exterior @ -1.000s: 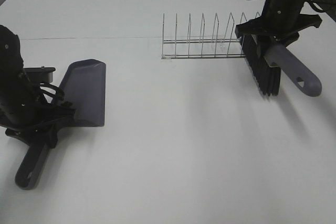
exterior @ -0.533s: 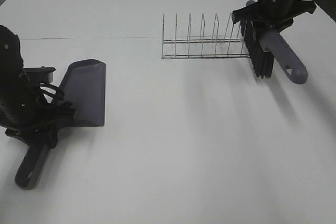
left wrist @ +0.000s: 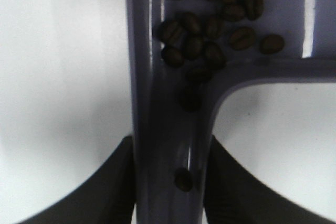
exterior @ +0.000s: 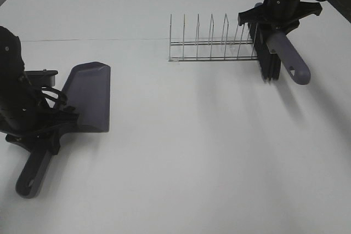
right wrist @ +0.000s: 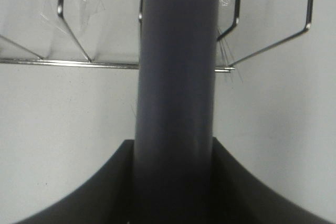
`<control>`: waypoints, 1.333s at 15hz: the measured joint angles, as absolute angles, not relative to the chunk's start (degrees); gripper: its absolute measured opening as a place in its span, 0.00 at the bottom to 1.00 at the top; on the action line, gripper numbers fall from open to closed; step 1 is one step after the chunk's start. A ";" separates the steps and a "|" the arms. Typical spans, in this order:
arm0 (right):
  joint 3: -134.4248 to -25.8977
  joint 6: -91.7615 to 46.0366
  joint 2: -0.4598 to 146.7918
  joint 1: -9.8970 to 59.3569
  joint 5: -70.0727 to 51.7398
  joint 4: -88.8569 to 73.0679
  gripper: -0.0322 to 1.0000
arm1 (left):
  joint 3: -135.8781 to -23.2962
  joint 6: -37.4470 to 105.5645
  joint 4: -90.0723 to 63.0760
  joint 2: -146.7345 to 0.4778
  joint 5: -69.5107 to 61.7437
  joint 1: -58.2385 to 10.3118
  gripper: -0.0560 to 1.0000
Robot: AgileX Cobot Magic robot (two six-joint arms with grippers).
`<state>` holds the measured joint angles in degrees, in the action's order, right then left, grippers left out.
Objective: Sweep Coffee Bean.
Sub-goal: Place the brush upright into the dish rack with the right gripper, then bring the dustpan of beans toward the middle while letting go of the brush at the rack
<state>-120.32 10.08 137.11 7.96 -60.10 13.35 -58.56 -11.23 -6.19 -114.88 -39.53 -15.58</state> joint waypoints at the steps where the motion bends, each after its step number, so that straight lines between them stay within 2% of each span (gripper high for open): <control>1: -120.32 10.43 137.11 7.96 -59.42 13.46 0.39 | -58.56 -11.06 -6.19 -114.88 -39.53 -15.58 0.36; 3: -120.78 11.40 137.11 7.96 -58.73 13.58 0.62 | -58.56 -10.77 -6.30 -114.42 -39.48 -15.58 0.36; 5: -121.07 11.40 136.99 7.96 -58.84 13.58 0.70 | -58.67 -10.49 -6.36 -113.90 -39.30 -15.58 0.36; 9: -121.12 11.40 133.10 7.96 -59.99 12.61 0.72 | -62.17 -10.37 -8.82 -113.79 -39.59 -15.99 0.36; 15: -121.18 11.40 131.44 7.96 -61.36 9.40 0.72 | -63.43 -10.37 -11.97 -115.11 -39.19 -21.20 0.36; 20: -121.18 11.29 131.44 7.96 -63.25 8.48 0.72 | -70.53 -10.31 -12.72 -120.21 -42.97 -24.98 0.36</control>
<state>-121.18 11.29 131.44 7.96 -63.25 8.48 -70.53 -10.31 -12.72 -120.21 -42.97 -24.98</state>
